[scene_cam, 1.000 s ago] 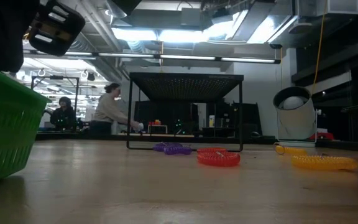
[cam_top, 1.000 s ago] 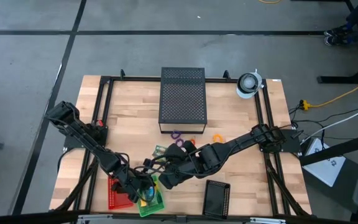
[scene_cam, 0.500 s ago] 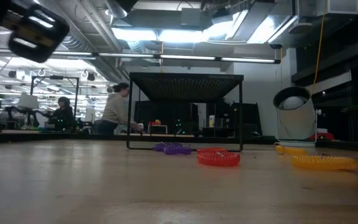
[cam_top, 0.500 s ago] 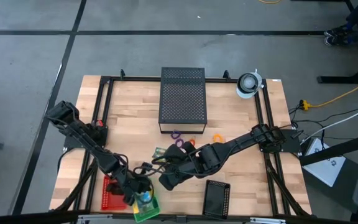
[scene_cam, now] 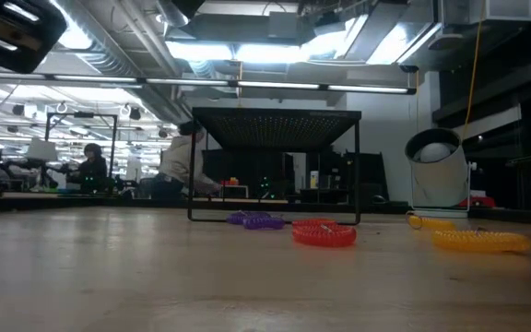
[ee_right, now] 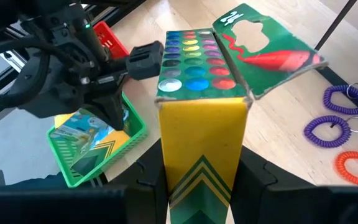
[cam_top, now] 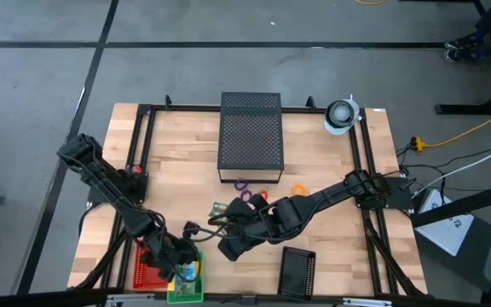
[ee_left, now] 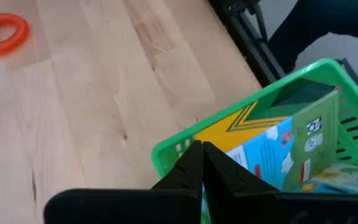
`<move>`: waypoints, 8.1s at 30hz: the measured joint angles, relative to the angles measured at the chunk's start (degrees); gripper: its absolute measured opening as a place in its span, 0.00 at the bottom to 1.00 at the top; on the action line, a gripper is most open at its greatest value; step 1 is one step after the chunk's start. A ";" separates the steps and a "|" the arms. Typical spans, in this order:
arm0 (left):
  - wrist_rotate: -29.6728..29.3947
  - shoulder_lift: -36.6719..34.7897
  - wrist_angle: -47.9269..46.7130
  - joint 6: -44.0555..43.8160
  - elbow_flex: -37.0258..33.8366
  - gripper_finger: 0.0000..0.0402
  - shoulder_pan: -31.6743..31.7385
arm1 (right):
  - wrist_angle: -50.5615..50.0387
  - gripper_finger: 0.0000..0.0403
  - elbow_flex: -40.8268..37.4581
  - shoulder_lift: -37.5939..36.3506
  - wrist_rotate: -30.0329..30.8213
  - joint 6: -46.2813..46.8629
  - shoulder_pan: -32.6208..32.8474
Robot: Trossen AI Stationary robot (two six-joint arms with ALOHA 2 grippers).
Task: Pick & Place Office Desk Supplies
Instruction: Put the crayon box into the green bin
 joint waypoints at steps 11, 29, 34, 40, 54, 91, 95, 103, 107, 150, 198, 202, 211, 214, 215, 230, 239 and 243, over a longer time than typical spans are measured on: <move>-1.35 0.05 0.12 -0.47 0.00 0.01 -4.66 | 0.00 0.28 0.00 -0.02 0.43 -3.55 -0.02; 2.17 3.02 5.85 4.08 0.04 0.01 0.39 | -0.02 0.28 0.00 -0.02 -0.63 -5.75 -1.88; 3.85 5.09 6.50 3.39 0.13 0.01 0.43 | 0.00 0.28 0.00 -0.02 -0.66 -5.60 -2.03; 6.65 4.30 5.47 2.48 0.11 0.01 0.06 | 0.00 0.28 0.00 -0.02 -1.27 -5.62 -2.05; 7.29 0.88 -3.26 -2.41 0.05 0.01 -3.09 | -0.07 0.28 0.00 -0.02 -1.51 -5.80 -2.05; -0.83 -3.98 -13.46 -11.15 0.07 0.00 -14.04 | 32.26 0.28 -0.02 11.04 -17.10 9.43 1.12; -3.07 -4.66 -13.81 -11.15 0.01 0.00 -16.78 | 36.96 0.28 -0.02 11.06 -11.68 14.92 3.29; -5.74 -7.29 -13.82 -11.38 -0.07 0.00 -20.65 | 41.66 0.28 0.02 13.17 -5.84 25.45 5.22; -6.01 -7.52 -13.78 -11.35 -0.07 0.00 -21.50 | 42.15 0.28 0.02 14.03 -5.98 28.33 4.55; -5.74 3.02 4.05 4.35 0.00 0.00 -11.11 | 23.85 0.28 0.00 14.10 -2.99 23.06 3.15; -10.70 -3.91 -16.10 -15.88 0.04 0.00 -26.03 | 50.25 0.28 0.04 19.93 -7.06 29.27 2.58; -11.36 -3.89 -16.10 -15.00 0.02 0.00 -26.03 | 50.69 0.28 0.02 19.94 -7.22 30.69 2.64; -12.29 -3.87 -16.10 -13.35 0.00 0.00 -25.81 | 53.92 0.28 0.22 21.35 -7.57 30.25 1.91; -13.08 -3.85 -16.13 -12.61 -0.04 0.00 -25.50 | 57.70 0.28 0.02 24.29 -10.56 31.07 1.52; -13.18 -3.84 -16.16 -12.60 -0.04 0.00 -25.41 | 58.39 0.28 0.02 25.16 -11.11 31.67 1.42; -12.06 -3.82 -15.19 -9.16 -0.04 0.00 -22.47 | 55.52 0.28 0.17 26.49 -16.41 35.69 0.81; -11.12 -3.84 -14.94 -9.41 -0.04 0.00 -23.33 | 54.83 0.28 0.22 26.47 -17.81 36.10 -0.33; -11.18 -3.87 -14.94 -9.90 -0.04 0.00 -23.95 | 54.96 0.28 0.22 26.47 -18.49 35.09 -1.08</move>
